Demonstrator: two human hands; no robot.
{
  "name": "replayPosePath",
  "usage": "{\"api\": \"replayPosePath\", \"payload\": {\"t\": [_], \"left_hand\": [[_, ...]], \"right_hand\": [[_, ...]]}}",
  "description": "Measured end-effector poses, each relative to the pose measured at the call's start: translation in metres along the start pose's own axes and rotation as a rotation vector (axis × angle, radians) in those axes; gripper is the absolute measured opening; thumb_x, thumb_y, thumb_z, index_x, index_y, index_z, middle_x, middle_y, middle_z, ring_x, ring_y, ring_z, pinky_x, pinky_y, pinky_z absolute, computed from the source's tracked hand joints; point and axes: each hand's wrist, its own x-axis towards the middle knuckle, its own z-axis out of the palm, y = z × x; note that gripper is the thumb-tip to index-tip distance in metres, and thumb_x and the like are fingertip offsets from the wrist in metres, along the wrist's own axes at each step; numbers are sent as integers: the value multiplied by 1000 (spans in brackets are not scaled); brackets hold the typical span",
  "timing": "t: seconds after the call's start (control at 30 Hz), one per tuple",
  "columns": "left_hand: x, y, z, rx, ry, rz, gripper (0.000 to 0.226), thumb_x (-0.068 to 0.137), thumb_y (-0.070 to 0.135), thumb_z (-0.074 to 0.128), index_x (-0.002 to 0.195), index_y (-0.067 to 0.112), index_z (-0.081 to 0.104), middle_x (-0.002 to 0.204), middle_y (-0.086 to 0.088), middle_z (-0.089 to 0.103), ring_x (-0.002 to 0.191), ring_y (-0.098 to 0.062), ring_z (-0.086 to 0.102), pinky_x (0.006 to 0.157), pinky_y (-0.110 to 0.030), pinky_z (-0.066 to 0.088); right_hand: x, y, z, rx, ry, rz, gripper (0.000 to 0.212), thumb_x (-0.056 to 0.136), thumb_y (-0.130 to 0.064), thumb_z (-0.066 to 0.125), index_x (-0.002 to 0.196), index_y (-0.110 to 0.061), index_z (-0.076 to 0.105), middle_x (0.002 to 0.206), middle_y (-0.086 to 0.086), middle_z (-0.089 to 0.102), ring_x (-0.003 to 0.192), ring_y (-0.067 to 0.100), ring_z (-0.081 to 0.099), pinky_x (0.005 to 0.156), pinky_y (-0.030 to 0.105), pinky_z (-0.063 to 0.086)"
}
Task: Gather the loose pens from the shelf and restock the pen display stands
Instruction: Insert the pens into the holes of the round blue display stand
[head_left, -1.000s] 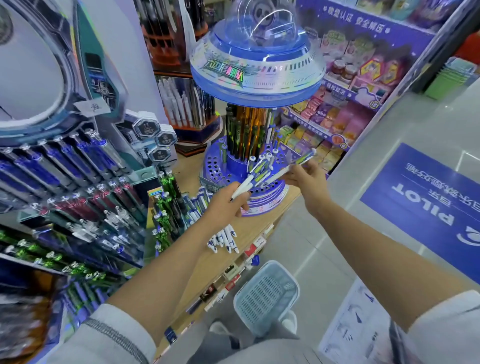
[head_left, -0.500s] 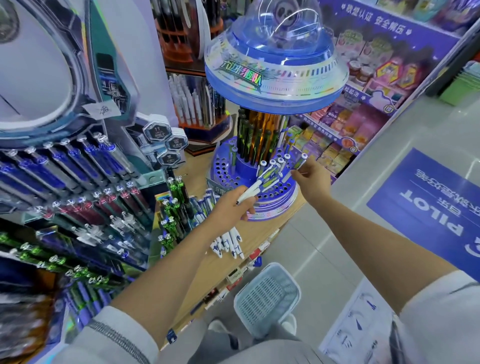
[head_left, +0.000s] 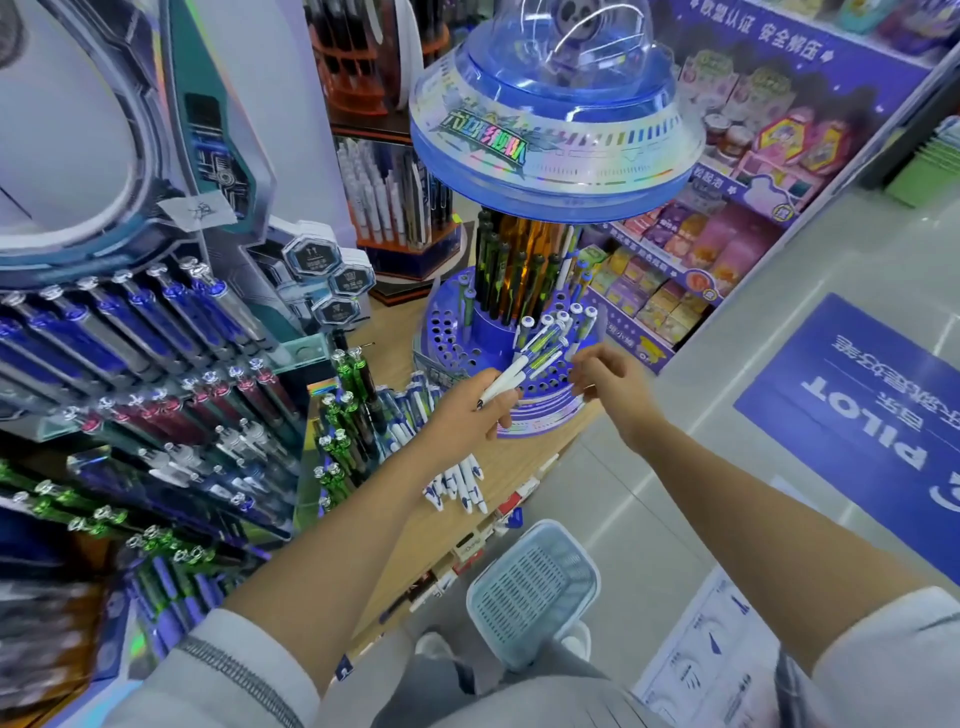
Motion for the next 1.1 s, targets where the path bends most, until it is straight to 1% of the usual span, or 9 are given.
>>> {"api": "replayPosePath", "payload": {"t": [0.1, 0.23, 0.33, 0.43, 0.57, 0.7, 0.87, 1.0, 1.1], "left_hand": [[1, 1, 5, 52, -11, 12, 13, 100, 24, 49, 89, 27, 55, 72, -2, 60, 56, -11, 50, 52, -19, 42], [2, 4, 10, 69, -36, 9, 11, 101, 27, 47, 93, 28, 55, 72, 1, 60, 60, -14, 51, 58, -26, 43], [1, 6, 10, 10, -45, -6, 18, 102, 27, 44, 87, 28, 55, 73, 0, 60, 61, -17, 51, 60, -27, 43], [2, 5, 7, -26, -26, -32, 18, 102, 24, 43, 103, 16, 59, 78, -3, 60, 59, -13, 51, 55, -18, 43], [3, 1, 4, -2, 23, -40, 22, 102, 20, 45, 117, 11, 57, 86, -8, 60, 59, -4, 52, 53, -14, 42], [4, 2, 3, -15, 21, -34, 18, 102, 19, 45, 113, 16, 58, 82, -7, 58, 60, -9, 51, 54, -15, 42], [5, 4, 2, -36, 14, -27, 14, 102, 19, 45, 108, 20, 57, 78, -8, 56, 61, -12, 49, 54, -17, 43], [4, 4, 0, -60, 16, -37, 18, 102, 17, 45, 113, 15, 59, 78, -2, 57, 60, -5, 51, 55, -15, 43], [4, 5, 0, -75, 19, -50, 22, 101, 15, 46, 118, 9, 59, 77, 1, 57, 58, -2, 53, 55, -14, 44]], "right_hand": [[-12, -5, 5, 147, -234, 56, 17, 87, -24, 64, 93, -8, 66, 87, 7, 70, 75, 15, 64, 68, 24, 52], [-15, -7, 10, 207, -230, 62, 43, 82, -27, 71, 112, 2, 62, 103, 15, 71, 86, 21, 68, 82, 34, 55], [-13, -10, 0, 235, -107, 54, 27, 89, -17, 67, 108, 1, 61, 92, 14, 71, 78, 20, 69, 77, 32, 57], [-8, -15, -17, 197, 182, -27, 10, 92, -15, 64, 94, -6, 62, 70, 2, 68, 64, 14, 66, 64, 24, 51], [3, -22, -33, 95, 453, -119, 12, 94, -14, 60, 83, -19, 56, 71, 0, 65, 65, 15, 66, 63, 29, 53], [10, -21, -26, -166, 413, -128, 19, 95, -21, 60, 78, -25, 51, 74, -2, 65, 74, 19, 67, 69, 33, 52], [19, -20, -18, -279, 396, -110, 20, 95, -25, 57, 91, -6, 53, 80, 10, 66, 80, 32, 65, 75, 49, 55], [21, -20, -17, -384, 361, -153, 18, 96, -25, 58, 86, -14, 49, 82, 9, 65, 76, 28, 62, 64, 38, 48], [21, -14, -11, -442, 243, -106, 8, 95, -20, 61, 98, -19, 54, 84, 0, 59, 74, 14, 55, 61, 20, 39]]}}
